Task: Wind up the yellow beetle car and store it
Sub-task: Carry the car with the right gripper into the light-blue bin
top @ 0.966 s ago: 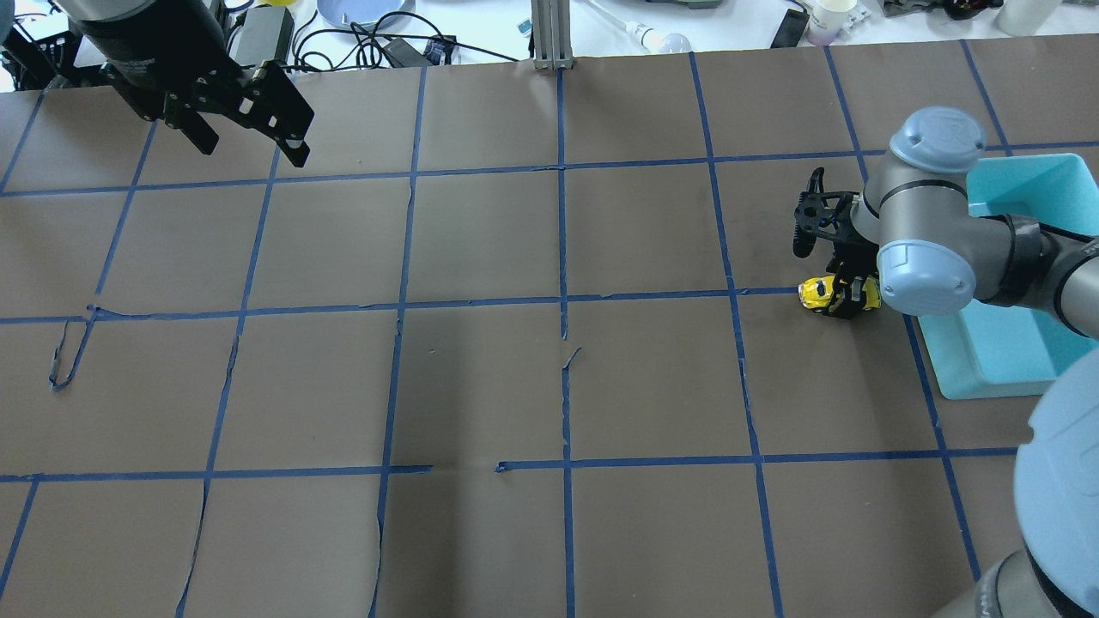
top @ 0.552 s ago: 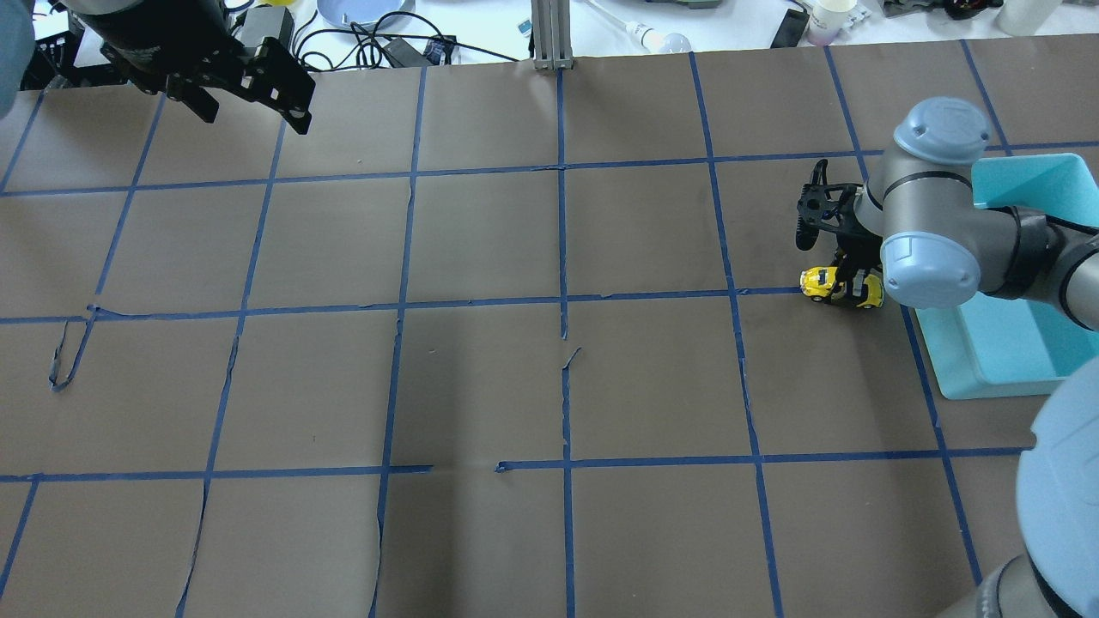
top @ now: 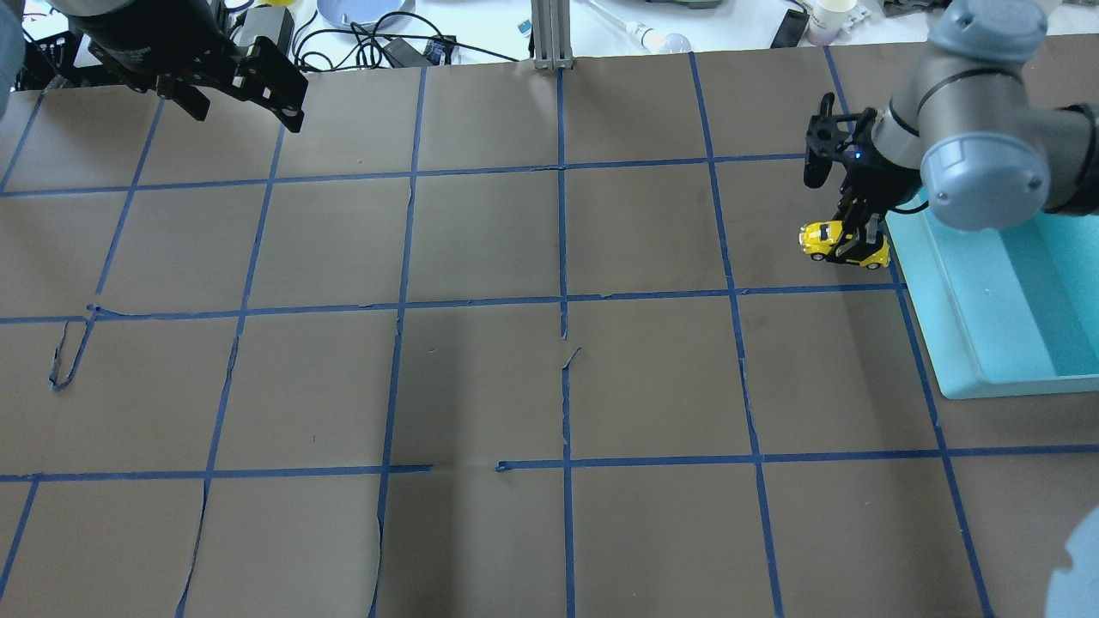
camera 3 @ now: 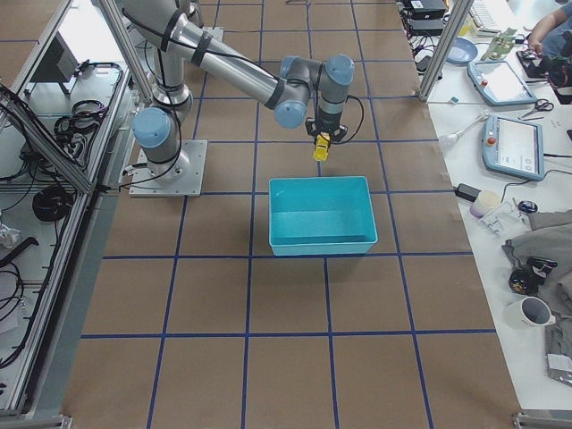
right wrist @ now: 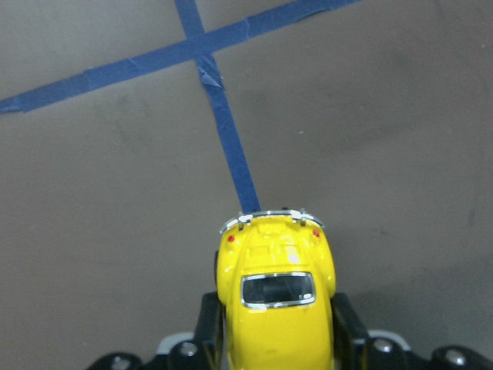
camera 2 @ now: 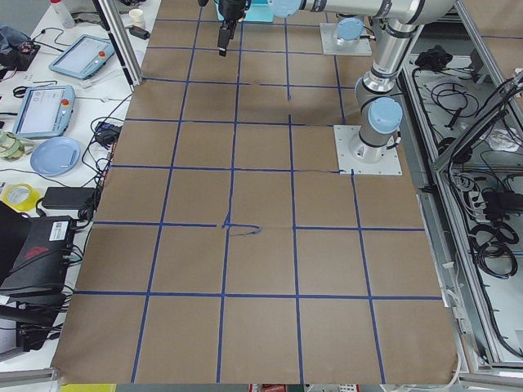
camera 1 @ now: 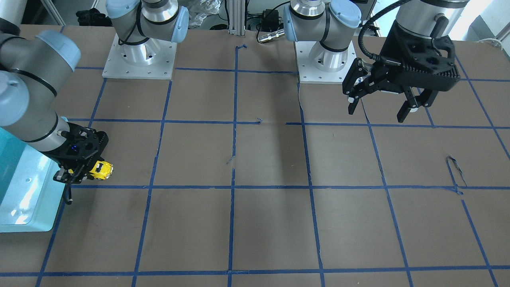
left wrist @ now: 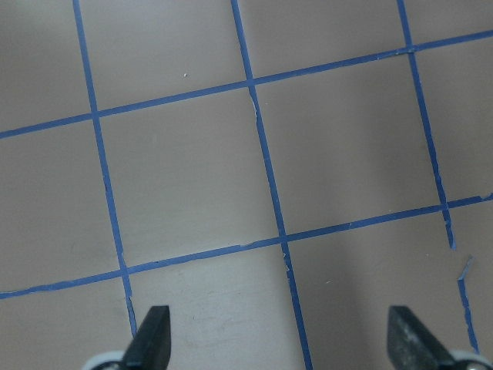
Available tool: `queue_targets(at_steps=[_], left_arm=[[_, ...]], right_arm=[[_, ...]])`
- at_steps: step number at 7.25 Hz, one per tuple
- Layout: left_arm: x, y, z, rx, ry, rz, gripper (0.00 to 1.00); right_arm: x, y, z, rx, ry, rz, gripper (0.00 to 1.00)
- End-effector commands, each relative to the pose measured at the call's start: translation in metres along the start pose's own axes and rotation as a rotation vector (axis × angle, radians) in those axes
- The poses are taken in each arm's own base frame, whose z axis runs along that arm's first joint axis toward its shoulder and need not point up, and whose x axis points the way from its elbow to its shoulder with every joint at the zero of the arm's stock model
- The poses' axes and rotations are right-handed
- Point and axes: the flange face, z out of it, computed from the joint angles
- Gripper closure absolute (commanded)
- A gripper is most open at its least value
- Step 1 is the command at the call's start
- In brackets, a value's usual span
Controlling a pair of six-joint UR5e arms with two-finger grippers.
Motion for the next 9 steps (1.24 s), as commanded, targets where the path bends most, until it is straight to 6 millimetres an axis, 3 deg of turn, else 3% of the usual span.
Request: queue_targets(at_steps=[1, 2, 3, 4, 6, 9], left_arm=[[0.000, 0.001, -0.002, 0.003, -0.001, 0.000, 0.00], [0.000, 0.002, -0.002, 0.002, -0.001, 0.000, 0.00], [0.000, 0.002, -0.003, 0.002, -0.001, -0.001, 0.00], [0.001, 0.002, -0.003, 0.002, -0.001, 0.000, 0.00], [-0.001, 0.003, -0.003, -0.003, 0.000, -0.003, 0.00], [-0.001, 0.003, -0.003, -0.003, 0.000, -0.003, 0.00]], right_arm=[[0.012, 0.019, -0.091, -0.117, -0.024, 0.000, 1.00], [0.022, 0.060, -0.108, -0.136, -0.032, -0.002, 1.00], [0.034, 0.113, -0.095, -0.115, -0.060, -0.066, 1.00], [0.040, 0.152, -0.077, -0.105, -0.076, -0.081, 1.00], [0.057, 0.180, -0.030, -0.121, -0.037, -0.132, 1.00], [0.056, 0.210, 0.042, -0.112, -0.064, -0.120, 1.00]])
